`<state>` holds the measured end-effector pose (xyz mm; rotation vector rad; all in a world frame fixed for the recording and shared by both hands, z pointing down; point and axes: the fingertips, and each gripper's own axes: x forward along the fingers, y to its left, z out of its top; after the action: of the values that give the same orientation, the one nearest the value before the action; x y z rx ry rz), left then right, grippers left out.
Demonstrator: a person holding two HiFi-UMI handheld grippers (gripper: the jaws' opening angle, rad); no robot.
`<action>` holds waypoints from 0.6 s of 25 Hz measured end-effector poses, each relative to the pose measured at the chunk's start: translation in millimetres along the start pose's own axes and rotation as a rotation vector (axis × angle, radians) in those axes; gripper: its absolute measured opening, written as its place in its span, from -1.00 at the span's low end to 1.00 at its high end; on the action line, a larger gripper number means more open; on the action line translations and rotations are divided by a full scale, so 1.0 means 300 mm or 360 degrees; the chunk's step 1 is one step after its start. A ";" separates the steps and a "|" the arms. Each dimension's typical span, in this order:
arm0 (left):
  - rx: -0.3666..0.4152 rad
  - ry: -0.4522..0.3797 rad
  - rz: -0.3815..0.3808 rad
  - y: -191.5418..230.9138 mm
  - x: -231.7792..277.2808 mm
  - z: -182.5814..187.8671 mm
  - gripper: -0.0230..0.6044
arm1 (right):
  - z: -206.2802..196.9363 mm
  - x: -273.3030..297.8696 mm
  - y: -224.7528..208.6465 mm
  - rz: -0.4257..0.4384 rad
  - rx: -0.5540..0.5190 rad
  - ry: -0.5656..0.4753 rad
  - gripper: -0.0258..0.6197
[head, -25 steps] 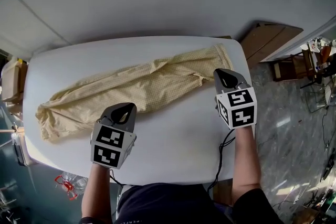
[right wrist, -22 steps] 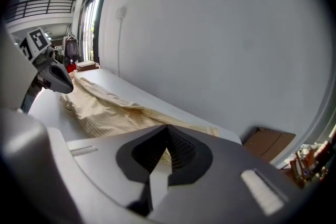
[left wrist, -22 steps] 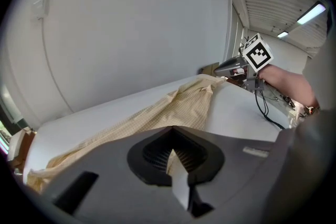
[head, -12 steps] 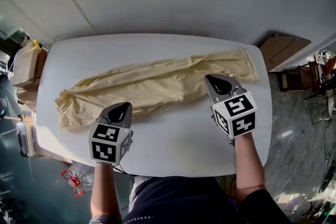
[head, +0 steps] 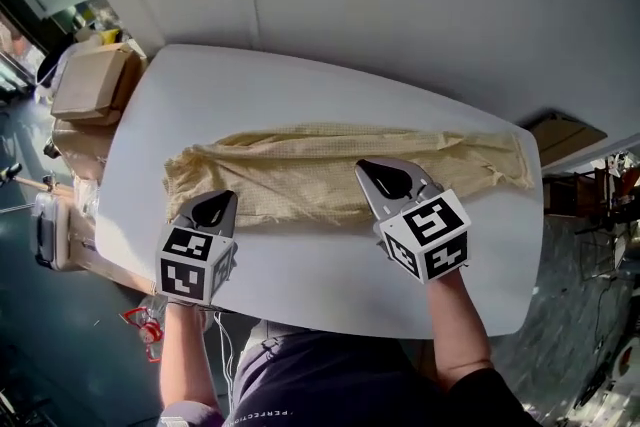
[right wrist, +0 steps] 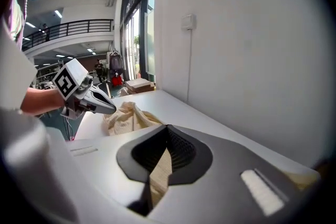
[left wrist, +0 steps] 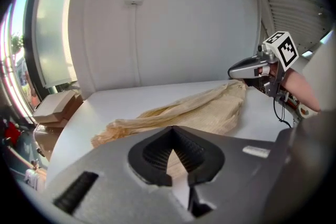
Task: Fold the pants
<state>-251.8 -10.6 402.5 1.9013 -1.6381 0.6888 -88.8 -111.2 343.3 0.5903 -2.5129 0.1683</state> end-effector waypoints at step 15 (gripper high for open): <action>-0.0109 0.0181 0.0138 0.446 -0.121 -0.281 -0.94 | 0.084 0.462 0.629 0.0574 -0.0117 0.0115 -0.92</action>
<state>-392.2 56.9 447.9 1.7202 -1.6586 0.7518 -289.3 -0.1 397.3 0.0956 -2.5218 0.2237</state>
